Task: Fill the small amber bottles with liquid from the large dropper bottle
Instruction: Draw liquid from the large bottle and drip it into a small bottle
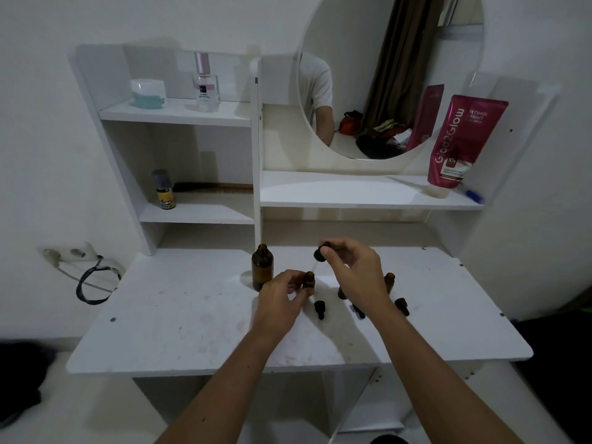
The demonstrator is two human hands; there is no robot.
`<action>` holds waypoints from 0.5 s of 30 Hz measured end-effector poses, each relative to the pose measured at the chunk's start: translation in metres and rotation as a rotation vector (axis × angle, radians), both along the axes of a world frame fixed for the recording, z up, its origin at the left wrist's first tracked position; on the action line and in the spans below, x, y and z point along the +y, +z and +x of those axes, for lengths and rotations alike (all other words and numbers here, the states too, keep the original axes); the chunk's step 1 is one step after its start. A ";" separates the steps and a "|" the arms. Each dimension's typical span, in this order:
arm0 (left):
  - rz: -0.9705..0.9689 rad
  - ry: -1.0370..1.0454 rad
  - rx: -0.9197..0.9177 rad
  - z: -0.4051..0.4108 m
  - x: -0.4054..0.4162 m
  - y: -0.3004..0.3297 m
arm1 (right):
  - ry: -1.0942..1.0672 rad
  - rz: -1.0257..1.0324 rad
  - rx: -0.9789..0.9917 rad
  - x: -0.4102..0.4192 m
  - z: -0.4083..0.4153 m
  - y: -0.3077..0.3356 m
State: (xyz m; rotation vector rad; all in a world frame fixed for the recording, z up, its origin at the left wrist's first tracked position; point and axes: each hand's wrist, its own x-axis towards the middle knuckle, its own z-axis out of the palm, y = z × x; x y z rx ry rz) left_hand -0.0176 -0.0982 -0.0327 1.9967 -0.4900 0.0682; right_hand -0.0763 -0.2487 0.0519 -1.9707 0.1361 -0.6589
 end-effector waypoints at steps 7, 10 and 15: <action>0.029 -0.014 -0.039 0.000 0.000 -0.004 | 0.004 0.009 0.041 0.004 0.004 -0.009; 0.037 -0.014 -0.053 0.001 0.001 -0.006 | -0.001 -0.007 0.034 0.005 0.006 -0.007; 0.029 -0.015 -0.065 0.001 0.001 -0.007 | 0.021 0.018 0.088 0.003 0.009 -0.007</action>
